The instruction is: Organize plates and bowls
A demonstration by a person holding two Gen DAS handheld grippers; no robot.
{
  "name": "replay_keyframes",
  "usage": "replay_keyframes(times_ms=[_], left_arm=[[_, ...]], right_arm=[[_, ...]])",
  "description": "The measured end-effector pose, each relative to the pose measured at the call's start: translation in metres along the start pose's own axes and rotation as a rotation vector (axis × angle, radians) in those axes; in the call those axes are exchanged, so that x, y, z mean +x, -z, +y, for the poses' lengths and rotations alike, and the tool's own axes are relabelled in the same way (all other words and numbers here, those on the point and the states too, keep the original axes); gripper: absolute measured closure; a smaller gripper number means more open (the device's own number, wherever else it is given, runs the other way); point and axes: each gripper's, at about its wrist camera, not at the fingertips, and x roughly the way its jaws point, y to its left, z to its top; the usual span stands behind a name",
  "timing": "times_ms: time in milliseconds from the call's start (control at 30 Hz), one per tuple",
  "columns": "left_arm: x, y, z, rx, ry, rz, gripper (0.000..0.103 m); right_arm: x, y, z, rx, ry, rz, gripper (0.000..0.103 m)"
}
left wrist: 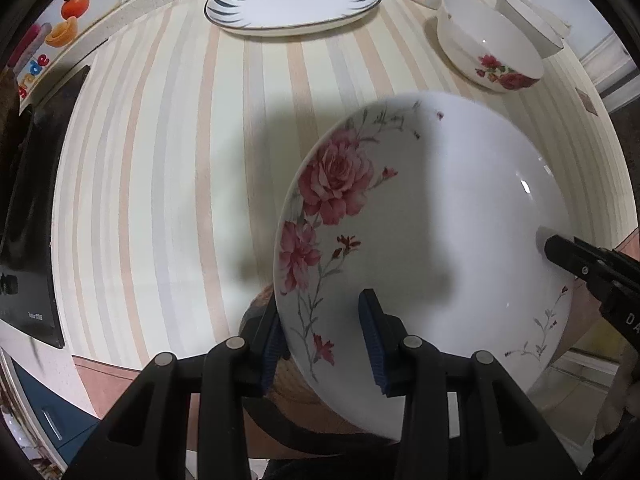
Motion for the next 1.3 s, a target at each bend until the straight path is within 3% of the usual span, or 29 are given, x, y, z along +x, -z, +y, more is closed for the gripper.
replay_keyframes(times_ms=[633,867,1300], left_arm=[[0.014,0.007,0.002,0.008,-0.042,-0.007,0.069],[0.01,0.015,0.006,-0.003,-0.033,-0.001,0.069],[-0.083,0.034,0.008,0.001,0.044,-0.068,0.069]], right_arm=[[-0.006,0.0,0.001,0.012,0.034,0.018,0.084],[-0.011,-0.001,-0.007,0.078,0.02,0.03,0.082],[-0.076,0.023,0.022,0.043,0.055,0.029,0.082]])
